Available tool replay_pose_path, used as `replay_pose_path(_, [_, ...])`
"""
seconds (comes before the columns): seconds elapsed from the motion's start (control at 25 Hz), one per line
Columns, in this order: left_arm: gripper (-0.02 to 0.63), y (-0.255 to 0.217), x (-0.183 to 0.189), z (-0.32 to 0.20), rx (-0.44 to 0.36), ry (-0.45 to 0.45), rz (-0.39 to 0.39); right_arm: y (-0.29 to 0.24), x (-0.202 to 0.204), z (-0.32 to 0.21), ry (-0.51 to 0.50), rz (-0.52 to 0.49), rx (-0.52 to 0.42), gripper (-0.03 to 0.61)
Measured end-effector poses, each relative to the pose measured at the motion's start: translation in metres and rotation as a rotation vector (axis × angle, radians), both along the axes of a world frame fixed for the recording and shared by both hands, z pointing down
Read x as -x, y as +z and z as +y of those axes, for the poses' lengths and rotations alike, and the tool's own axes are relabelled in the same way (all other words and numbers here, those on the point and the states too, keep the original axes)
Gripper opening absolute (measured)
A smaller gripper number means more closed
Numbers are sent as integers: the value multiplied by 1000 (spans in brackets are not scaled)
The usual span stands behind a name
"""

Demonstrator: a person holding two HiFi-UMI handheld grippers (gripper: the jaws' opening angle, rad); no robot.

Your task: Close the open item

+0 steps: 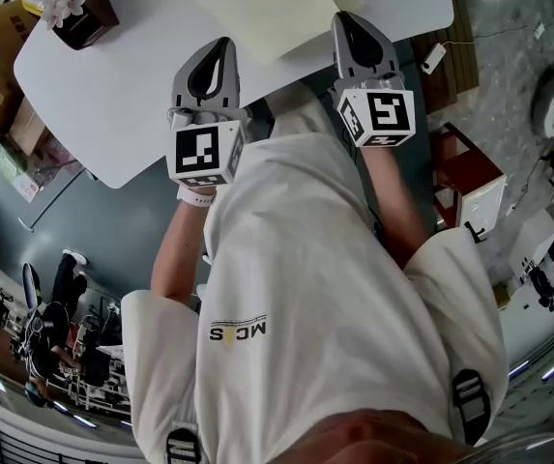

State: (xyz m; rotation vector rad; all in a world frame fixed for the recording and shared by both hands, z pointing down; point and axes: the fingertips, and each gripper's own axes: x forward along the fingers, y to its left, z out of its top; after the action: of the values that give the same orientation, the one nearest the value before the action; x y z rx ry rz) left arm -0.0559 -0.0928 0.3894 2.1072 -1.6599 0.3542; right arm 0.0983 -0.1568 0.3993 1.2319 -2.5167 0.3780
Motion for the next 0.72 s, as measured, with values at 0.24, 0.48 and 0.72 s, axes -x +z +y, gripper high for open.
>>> replay_pose_path(0.24, [26, 9, -10, -22, 8, 29, -14, 20, -14, -11, 32, 12, 19, 28])
replay_pose_path(0.48, [26, 24, -23, -42, 22, 58, -30, 38, -28, -23, 64, 23, 42, 30])
replay_pose_path(0.72, [26, 44, -36, -62, 35, 79, -16, 59, -42, -33, 77, 29, 78, 35])
